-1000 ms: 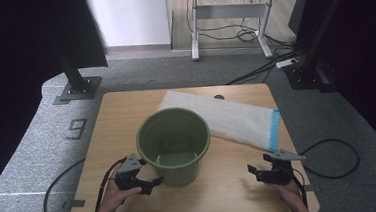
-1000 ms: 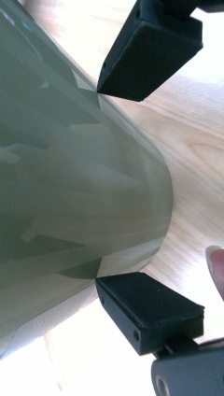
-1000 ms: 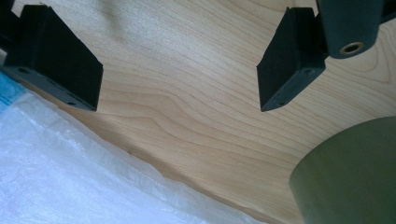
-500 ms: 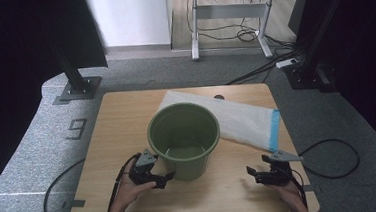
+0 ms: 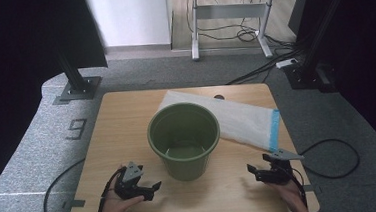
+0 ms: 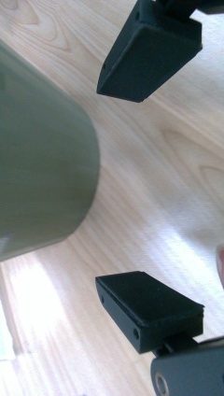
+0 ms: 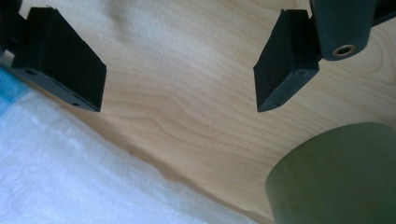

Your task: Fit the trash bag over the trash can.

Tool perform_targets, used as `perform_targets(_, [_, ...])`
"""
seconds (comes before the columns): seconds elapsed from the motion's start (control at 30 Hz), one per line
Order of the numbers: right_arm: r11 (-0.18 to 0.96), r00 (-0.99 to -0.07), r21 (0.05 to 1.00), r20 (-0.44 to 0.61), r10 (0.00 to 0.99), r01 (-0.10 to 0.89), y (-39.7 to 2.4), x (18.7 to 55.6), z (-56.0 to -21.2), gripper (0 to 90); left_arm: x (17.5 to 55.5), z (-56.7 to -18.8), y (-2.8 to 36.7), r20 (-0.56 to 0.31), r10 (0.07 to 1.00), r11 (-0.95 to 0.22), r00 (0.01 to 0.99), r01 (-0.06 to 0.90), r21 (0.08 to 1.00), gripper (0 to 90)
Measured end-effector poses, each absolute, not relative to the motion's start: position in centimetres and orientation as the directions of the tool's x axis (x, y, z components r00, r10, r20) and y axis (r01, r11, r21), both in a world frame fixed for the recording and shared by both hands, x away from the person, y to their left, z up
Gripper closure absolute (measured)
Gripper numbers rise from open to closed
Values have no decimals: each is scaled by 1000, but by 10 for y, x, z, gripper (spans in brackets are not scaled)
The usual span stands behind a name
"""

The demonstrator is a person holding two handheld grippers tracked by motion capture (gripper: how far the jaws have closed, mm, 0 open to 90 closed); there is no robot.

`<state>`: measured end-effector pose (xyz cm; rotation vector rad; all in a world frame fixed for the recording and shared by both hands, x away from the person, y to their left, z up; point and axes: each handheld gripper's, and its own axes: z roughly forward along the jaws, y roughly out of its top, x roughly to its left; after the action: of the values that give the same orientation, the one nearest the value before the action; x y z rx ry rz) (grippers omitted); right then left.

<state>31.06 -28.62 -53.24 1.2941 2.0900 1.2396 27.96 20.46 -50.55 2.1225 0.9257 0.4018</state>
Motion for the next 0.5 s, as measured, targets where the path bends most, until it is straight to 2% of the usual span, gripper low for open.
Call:
perform_targets(0.3, [215, -510, 847, 75, 857, 486, -270, 343, -515, 189, 276, -517, 220, -18, 762, -422, 647, 518, 744, 87])
perform_targets(0.5, [228, -515, 825, 86, 853, 516, -254, 382, -526, 250, 279, -525, 226, -14, 785, -414, 619, 541, 732, 95])
